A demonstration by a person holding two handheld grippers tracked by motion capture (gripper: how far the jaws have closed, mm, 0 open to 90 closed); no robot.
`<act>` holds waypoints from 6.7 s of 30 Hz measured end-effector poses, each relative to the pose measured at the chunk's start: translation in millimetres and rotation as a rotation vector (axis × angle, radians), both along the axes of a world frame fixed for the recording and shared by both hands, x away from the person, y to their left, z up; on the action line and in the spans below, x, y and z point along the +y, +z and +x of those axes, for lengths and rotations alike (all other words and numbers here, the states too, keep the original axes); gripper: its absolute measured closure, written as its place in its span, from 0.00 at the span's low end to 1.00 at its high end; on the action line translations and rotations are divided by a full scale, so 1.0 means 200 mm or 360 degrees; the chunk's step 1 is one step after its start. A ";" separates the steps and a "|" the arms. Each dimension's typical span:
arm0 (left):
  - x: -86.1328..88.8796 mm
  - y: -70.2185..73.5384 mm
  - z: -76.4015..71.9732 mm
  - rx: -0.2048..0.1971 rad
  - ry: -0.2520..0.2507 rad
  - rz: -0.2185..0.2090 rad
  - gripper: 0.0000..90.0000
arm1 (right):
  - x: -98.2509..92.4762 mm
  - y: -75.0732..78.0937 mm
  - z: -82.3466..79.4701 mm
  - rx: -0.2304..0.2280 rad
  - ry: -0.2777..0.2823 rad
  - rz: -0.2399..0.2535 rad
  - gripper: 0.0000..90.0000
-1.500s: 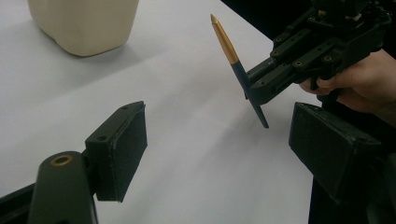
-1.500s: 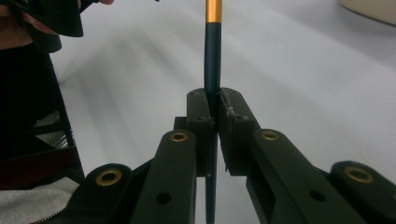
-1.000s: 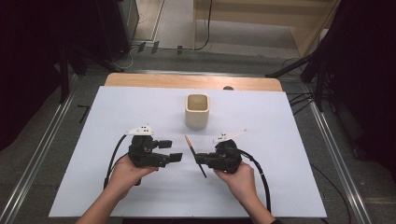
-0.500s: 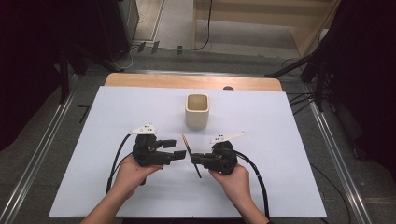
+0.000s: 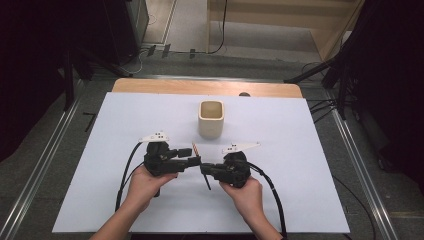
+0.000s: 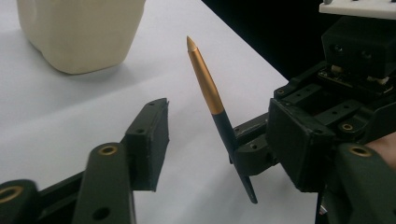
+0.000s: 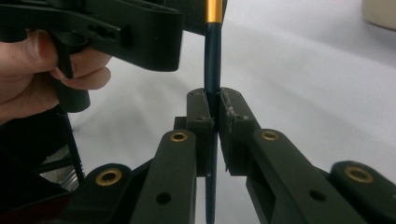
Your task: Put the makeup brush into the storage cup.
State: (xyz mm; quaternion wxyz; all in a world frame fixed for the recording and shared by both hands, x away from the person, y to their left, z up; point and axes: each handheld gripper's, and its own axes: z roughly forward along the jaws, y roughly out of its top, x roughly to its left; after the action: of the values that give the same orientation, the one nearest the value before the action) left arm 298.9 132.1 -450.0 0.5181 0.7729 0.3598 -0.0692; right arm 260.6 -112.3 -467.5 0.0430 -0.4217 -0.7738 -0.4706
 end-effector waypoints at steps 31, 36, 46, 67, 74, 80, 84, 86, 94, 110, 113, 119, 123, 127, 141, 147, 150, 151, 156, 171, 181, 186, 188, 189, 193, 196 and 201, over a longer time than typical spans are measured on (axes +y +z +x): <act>-0.02 -0.04 0.02 0.0194 0.0016 -0.0115 0.87 | 0.04 -0.03 -0.02 -0.0024 -0.0021 0.0015 0.94; -0.02 -0.04 0.02 0.0204 0.0017 -0.0115 0.91 | 0.04 -0.03 -0.02 -0.0028 -0.0023 0.0014 0.94; -0.01 -0.04 0.03 0.0244 0.0021 -0.0146 0.93 | 0.04 -0.03 -0.02 -0.0029 -0.0023 0.0026 0.94; 0.02 0.00 0.04 0.0206 -0.0096 -0.0147 0.93 | 0.00 -0.02 0.01 -0.0063 0.0139 0.0144 0.64; 0.01 0.02 0.04 0.0212 -0.0235 -0.0165 0.93 | 0.00 -0.03 0.01 -0.0113 0.0276 0.0240 0.50; 0.00 0.03 0.03 0.0208 -0.0345 -0.0168 0.93 | 0.00 -0.05 0.01 -0.0078 0.0369 0.0328 0.41; 0.00 0.03 0.04 0.0215 -0.0378 -0.0184 0.93 | 0.00 -0.06 0.01 -0.0080 0.0372 0.0322 0.55; 0.00 0.03 0.04 0.0217 -0.0389 -0.0189 0.93 | 0.00 -0.06 0.01 -0.0065 0.0372 0.0314 0.64; 0.00 0.02 0.03 0.0198 -0.0392 -0.0186 0.93 | -0.02 -0.08 0.01 -0.0022 0.0304 0.0341 0.83; -0.02 0.02 0.03 0.0155 -0.0384 -0.0177 0.92 | -0.02 -0.07 0.01 -0.0035 0.0294 0.0349 0.93; -0.02 0.02 0.02 0.0128 -0.0378 -0.0141 0.88 | -0.02 -0.07 0.01 -0.0039 0.0298 0.0341 0.93; -0.02 0.03 0.02 0.0099 -0.0354 -0.0144 0.76 | -0.02 -0.07 0.01 -0.0033 0.0299 0.0322 0.93; 0.00 0.03 0.02 0.0086 -0.0333 -0.0152 0.67 | -0.02 -0.07 0.01 -0.0031 0.0292 0.0302 0.93; 0.01 0.04 0.02 0.0085 -0.0326 -0.0149 0.60 | -0.03 -0.07 0.01 -0.0027 0.0283 0.0285 0.93; 0.09 0.05 0.04 0.0071 -0.0258 -0.0107 0.45 | -0.08 -0.06 0.03 -0.0026 0.0208 0.0225 0.93; 0.14 0.04 0.04 0.0072 -0.0233 -0.0066 0.43 | -0.10 -0.06 0.04 -0.0028 0.0174 0.0193 0.93; 0.17 0.03 0.04 0.0059 -0.0211 -0.0024 0.40 | -0.11 -0.06 0.04 -0.0034 0.0158 0.0179 0.93; 0.17 0.02 0.04 0.0059 -0.0209 -0.0016 0.39 | -0.12 -0.06 0.04 -0.0031 0.0158 0.0179 0.93; 0.20 0.01 0.03 0.0055 -0.0192 0.0056 0.37 | -0.13 -0.05 0.04 -0.0029 0.0139 0.0157 0.93; 0.26 -0.01 0.01 -0.0005 -0.0193 0.0223 0.36 | -0.17 -0.03 0.06 -0.0036 0.0080 0.0120 0.93; 0.31 -0.02 -0.02 -0.0089 -0.0210 0.0347 0.34 | -0.18 0.00 0.07 -0.0065 0.0061 0.0079 0.93; 0.33 -0.02 -0.03 -0.0138 -0.0207 0.0380 0.33 | -0.19 0.01 0.08 -0.0068 0.0050 0.0072 0.93; 0.34 -0.02 -0.03 -0.0157 -0.0208 0.0400 0.33 | -0.19 0.02 0.08 -0.0067 0.0046 0.0071 0.93; 0.34 -0.02 -0.04 -0.0163 -0.0208 0.0405 0.33 | -0.20 0.02 0.09 -0.0071 0.0043 0.0068 0.93; 0.35 -0.03 -0.05 -0.0217 -0.0228 0.0474 0.32 | -0.20 0.02 0.09 -0.0076 0.0042 0.0065 0.93; 0.36 -0.03 -0.06 -0.0267 -0.0247 0.0542 0.32 | -0.20 0.02 0.10 -0.0082 0.0037 0.0061 0.93; 0.36 -0.03 -0.08 -0.0345 -0.0284 0.0646 0.31 | -0.21 0.03 0.10 -0.0085 0.0030 0.0053 0.93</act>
State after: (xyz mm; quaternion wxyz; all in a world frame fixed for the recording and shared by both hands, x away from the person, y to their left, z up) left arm 282.1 204.6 -457.0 0.3796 0.8927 0.2390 0.0423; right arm 281.6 -153.7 -461.4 0.0338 -0.4011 -0.7706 -0.4942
